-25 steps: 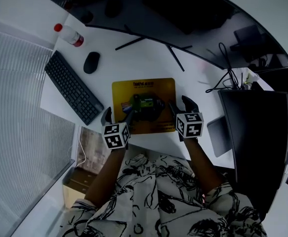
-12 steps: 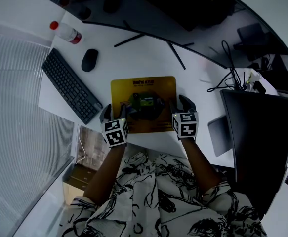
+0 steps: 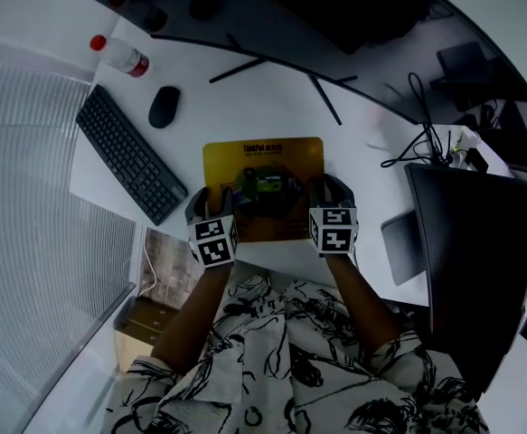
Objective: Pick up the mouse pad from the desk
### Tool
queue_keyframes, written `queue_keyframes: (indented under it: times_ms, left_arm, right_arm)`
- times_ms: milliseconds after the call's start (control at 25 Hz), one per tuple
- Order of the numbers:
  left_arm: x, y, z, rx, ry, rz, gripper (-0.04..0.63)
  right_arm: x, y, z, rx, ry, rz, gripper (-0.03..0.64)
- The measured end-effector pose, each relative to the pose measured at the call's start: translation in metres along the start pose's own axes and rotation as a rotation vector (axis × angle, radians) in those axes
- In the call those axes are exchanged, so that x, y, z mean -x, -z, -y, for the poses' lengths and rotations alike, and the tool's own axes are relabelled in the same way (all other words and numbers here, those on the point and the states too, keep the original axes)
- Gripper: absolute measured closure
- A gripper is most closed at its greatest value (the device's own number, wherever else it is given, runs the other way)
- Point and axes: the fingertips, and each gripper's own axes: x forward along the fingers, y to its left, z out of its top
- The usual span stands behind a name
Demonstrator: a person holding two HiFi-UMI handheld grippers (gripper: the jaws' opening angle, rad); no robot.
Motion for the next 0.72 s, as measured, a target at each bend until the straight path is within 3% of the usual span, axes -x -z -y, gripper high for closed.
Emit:
queue_keyframes:
  times_ms: [120,240,360,720]
  left_arm:
    - [0.000,0.000,0.002,-0.009,0.009,-0.005,0.397]
    - [-0.001,-0.001,0.010,-0.042,0.024,-0.011,0.457]
    - [0.000,0.000,0.016,-0.075,0.019,-0.012,0.486]
    - [0.005,-0.003,0.014,-0.029,0.068,0.001,0.501]
  right_arm:
    - [0.001,0.000,0.000,0.000,-0.002,-0.004,0.491]
    - [0.001,-0.001,-0.002,0.022,-0.008,0.006,0.497]
    - [0.001,0.000,-0.007,0.048,-0.011,0.017,0.541]
    - [0.007,-0.004,-0.008,0.019,-0.048,0.031,0.557]
